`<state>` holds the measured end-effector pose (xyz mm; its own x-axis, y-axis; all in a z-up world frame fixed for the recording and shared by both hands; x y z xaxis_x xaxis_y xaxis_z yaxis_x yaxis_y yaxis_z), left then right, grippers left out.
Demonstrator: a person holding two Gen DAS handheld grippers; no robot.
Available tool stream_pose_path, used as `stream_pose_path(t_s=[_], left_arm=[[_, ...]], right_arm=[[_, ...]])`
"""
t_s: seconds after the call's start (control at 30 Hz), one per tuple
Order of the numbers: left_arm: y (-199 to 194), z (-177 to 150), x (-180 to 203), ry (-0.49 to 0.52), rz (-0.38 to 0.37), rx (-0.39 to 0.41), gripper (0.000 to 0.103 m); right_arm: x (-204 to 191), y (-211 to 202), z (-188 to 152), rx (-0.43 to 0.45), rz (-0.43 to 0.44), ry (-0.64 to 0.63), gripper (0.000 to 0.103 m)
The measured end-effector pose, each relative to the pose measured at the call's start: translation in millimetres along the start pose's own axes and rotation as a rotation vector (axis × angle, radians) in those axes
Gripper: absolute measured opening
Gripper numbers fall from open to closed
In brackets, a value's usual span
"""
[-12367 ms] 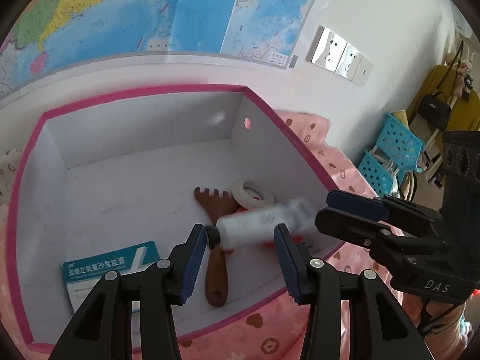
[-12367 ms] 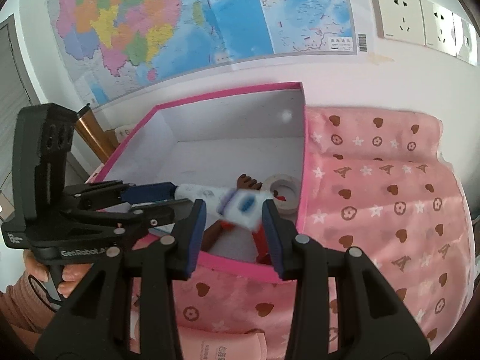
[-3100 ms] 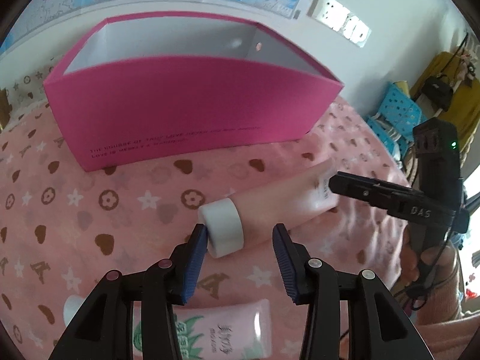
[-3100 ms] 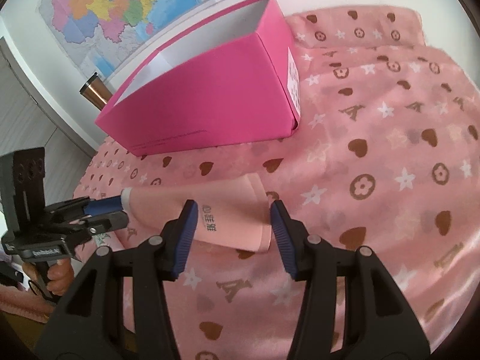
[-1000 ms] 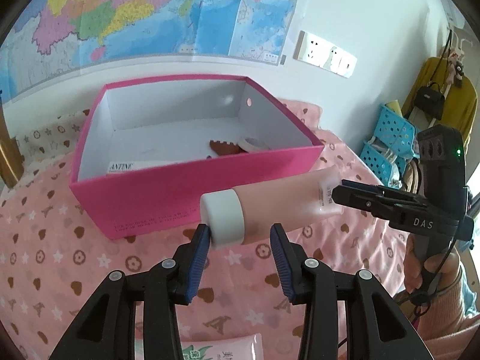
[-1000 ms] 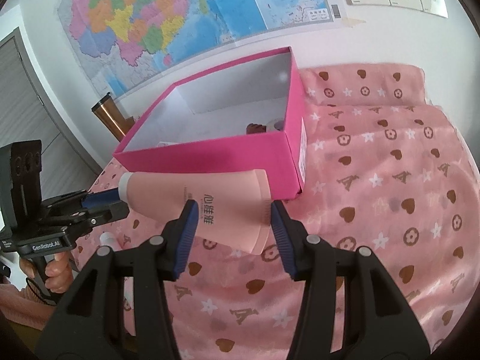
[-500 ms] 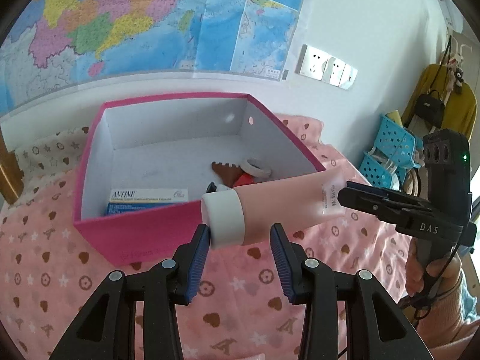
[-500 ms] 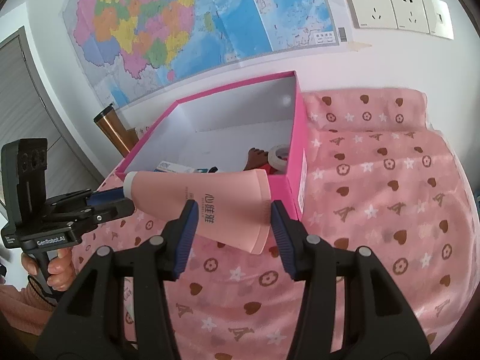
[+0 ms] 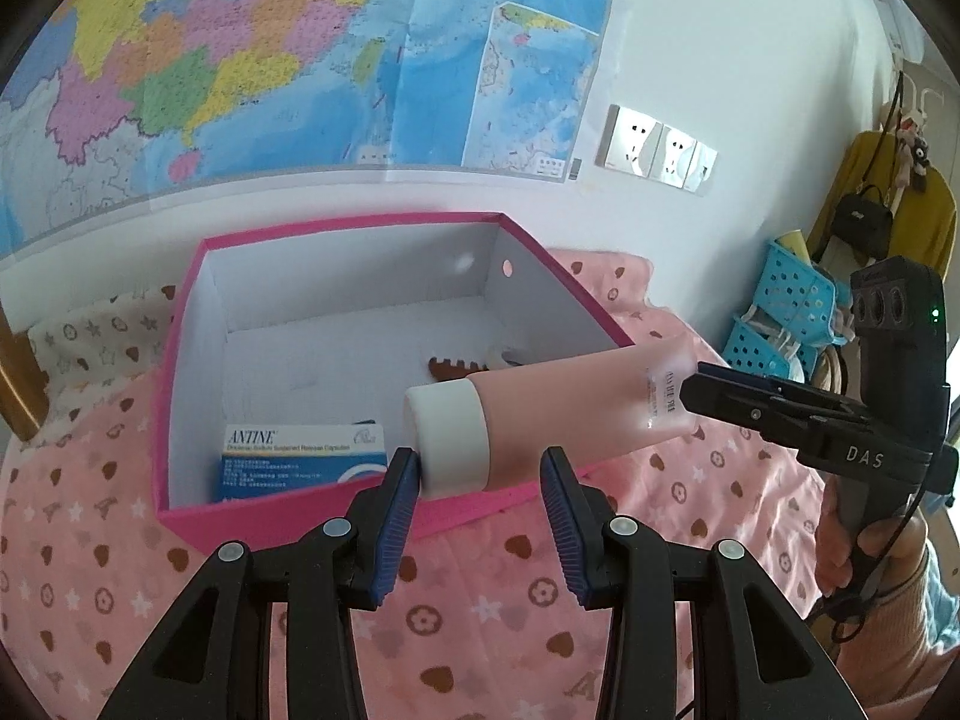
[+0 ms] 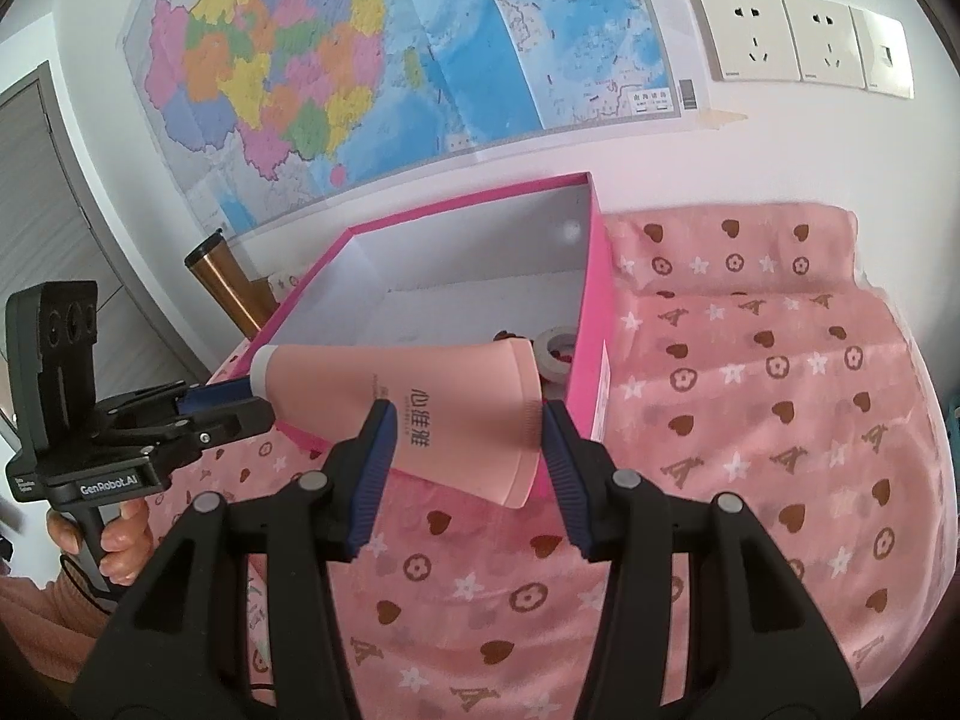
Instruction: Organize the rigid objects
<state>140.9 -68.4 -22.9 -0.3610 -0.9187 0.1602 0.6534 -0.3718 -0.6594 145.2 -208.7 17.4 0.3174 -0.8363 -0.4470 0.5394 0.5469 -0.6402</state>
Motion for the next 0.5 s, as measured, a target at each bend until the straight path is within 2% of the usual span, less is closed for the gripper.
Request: stream_pose_path(t_s=[0.5], left_arm=[[7, 14, -8, -0.001, 0.015, 0.006, 0.044]], right_arm=[[4, 10, 16, 0.002, 0.000, -0.007, 0.052]])
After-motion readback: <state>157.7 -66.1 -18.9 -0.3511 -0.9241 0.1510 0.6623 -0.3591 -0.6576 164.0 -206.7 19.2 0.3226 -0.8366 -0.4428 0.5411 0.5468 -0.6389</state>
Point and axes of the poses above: each gripper's, at about its wrist camera, not at the fingertips, and y roughly the way its jaws point, x to its right, z to its top, the point moved 10 cm from there along y, roughly the way its jaws point, and after that the axes turned 2 degrees about y, right-handed, at the moved point
